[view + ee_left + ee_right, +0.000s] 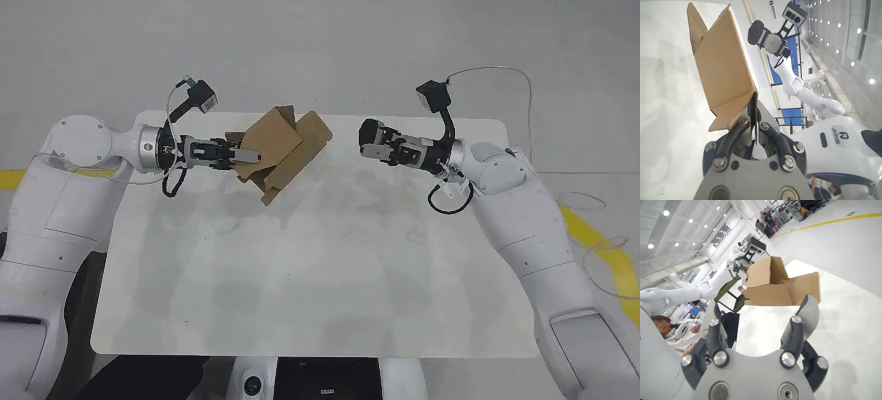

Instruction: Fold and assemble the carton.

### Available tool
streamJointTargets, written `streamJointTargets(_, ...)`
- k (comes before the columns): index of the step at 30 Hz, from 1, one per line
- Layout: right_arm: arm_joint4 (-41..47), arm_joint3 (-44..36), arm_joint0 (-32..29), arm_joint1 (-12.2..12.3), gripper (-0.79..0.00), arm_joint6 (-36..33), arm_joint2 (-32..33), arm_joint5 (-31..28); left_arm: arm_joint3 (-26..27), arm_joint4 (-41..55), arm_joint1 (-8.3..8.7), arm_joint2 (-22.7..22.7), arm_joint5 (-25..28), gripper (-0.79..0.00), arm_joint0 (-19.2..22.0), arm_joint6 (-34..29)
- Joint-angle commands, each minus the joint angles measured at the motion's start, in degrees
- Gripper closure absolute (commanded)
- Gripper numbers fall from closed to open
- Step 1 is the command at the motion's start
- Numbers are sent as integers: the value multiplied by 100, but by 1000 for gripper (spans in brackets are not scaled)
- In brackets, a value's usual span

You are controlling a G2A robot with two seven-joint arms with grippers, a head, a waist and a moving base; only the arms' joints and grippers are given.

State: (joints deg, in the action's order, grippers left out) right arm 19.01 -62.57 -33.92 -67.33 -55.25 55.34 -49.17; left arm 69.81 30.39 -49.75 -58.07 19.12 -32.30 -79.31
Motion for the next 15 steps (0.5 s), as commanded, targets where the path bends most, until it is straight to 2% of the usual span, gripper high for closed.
streamJointTargets(1, 335, -304, -20, 68, -785, -118, -111, 131, 78, -56, 12, -19, 122, 0, -7, -186)
streamJointTargets(3, 576, -546, 10, 142, -579, -303, -282, 315, 177, -110, 25, -37, 240, 0, -34, -345)
streamJointTargets(4, 697, -661, 37, 176, -443, -411, -390, 423, 276, -148, 32, -33, 232, 0, -58, -353)
streamJointTargets(5, 816, -771, 73, 209, -394, -515, -504, 526, 375, -169, 40, -32, 227, 0, -91, -358)
streamJointTargets(6, 944, -849, 114, 240, -400, -591, -604, 602, 470, -181, 51, -35, 221, 0, -126, -364)
streamJointTargets(7, 1027, -891, 167, 273, -443, -661, -697, 672, 575, -214, 65, -36, 214, 0, -160, -371)
streamJointTargets(8, 1076, -908, 227, 306, -385, -724, -786, 736, 676, -241, 80, -39, 211, 0, -196, -374)
streamJointTargets(11, 1257, -851, 392, 387, -305, -822, -1010, 833, 938, -307, 131, -49, 213, 0, -301, -373)
streamJointTargets(15, 1488, -818, 590, 457, -292, -931, -1327, 942, 1225, -394, 206, -57, 263, 0, -416, -323)
